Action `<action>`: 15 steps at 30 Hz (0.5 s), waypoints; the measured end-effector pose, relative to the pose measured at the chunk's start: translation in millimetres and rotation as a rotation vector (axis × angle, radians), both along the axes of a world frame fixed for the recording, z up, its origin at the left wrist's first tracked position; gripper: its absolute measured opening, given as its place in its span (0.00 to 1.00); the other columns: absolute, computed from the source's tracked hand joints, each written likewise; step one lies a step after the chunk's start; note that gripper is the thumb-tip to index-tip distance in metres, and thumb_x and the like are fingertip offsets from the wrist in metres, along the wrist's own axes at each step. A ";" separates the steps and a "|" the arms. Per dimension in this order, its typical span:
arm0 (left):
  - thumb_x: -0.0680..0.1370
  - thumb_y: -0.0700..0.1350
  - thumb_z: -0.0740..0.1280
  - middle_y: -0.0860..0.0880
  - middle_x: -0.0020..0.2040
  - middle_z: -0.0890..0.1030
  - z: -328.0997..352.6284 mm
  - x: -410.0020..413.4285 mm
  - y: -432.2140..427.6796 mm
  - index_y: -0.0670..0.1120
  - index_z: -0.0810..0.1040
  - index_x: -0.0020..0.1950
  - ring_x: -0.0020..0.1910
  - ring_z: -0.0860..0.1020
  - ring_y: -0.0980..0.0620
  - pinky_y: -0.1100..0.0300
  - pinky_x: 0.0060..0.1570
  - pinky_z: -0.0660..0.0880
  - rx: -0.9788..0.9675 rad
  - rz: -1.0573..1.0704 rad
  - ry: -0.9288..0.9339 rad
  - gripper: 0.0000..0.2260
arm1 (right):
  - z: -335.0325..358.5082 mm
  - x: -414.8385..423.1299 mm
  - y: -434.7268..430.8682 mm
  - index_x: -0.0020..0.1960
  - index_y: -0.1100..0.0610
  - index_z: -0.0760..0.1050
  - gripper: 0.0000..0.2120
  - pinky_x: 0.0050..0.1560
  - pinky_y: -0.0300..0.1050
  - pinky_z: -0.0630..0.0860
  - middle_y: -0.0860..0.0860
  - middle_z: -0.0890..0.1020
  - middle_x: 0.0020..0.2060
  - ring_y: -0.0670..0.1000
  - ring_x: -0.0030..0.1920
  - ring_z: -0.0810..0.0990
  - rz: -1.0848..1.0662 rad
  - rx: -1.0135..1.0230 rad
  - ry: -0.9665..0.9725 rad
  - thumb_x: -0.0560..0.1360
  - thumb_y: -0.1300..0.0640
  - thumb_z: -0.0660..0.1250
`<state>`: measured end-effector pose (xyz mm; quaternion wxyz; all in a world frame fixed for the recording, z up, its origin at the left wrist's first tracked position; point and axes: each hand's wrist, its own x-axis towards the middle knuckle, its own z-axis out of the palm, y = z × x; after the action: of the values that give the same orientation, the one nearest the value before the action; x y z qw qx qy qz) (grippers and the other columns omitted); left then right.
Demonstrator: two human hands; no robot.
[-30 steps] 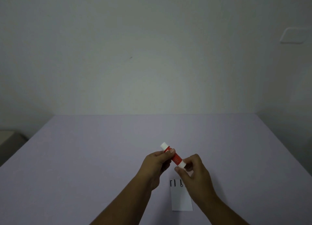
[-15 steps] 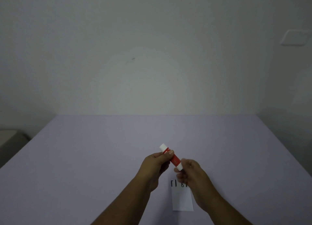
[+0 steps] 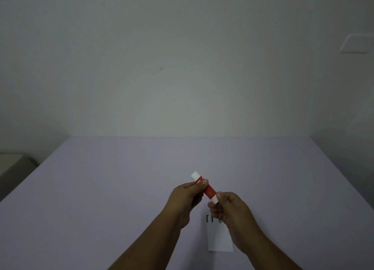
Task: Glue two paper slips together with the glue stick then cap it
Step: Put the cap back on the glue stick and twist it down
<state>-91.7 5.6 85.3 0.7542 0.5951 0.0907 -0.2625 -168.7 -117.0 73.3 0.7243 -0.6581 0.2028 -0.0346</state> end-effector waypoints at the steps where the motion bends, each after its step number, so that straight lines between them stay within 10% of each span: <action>1: 0.70 0.47 0.75 0.44 0.50 0.82 -0.6 -0.3 -0.9 0.43 0.79 0.49 0.52 0.80 0.48 0.65 0.41 0.76 0.003 0.002 0.000 0.13 | -1.6 -1.8 -0.1 0.46 0.51 0.74 0.05 0.40 0.42 0.76 0.52 0.84 0.40 0.52 0.41 0.82 -0.002 -0.116 -0.036 0.76 0.50 0.63; 5: 0.70 0.48 0.74 0.43 0.51 0.82 -1.1 -1.3 -2.3 0.42 0.79 0.50 0.52 0.80 0.47 0.63 0.45 0.76 0.010 0.000 0.003 0.14 | -4.7 -2.0 -1.3 0.43 0.48 0.70 0.08 0.34 0.35 0.75 0.49 0.80 0.40 0.49 0.39 0.79 0.005 -0.341 -0.086 0.72 0.53 0.70; 9: 0.70 0.48 0.74 0.44 0.51 0.82 -1.2 0.4 -0.4 0.42 0.79 0.51 0.52 0.79 0.49 0.65 0.43 0.75 0.022 -0.008 -0.003 0.15 | -3.3 1.0 -1.9 0.49 0.53 0.74 0.08 0.42 0.45 0.78 0.55 0.84 0.41 0.53 0.40 0.81 0.034 0.009 0.012 0.77 0.49 0.62; 15: 0.70 0.49 0.74 0.45 0.50 0.82 -5.0 0.1 -3.1 0.40 0.79 0.54 0.52 0.80 0.49 0.61 0.49 0.75 0.060 -0.010 0.004 0.18 | -9.9 0.3 -1.0 0.42 0.47 0.68 0.07 0.32 0.32 0.72 0.45 0.78 0.39 0.47 0.38 0.78 0.028 -0.493 -0.096 0.74 0.51 0.67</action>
<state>-91.6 2.5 80.3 0.7345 0.6174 0.0969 -0.2645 -168.3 -118.1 63.3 0.5511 -0.8152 0.1445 -0.1041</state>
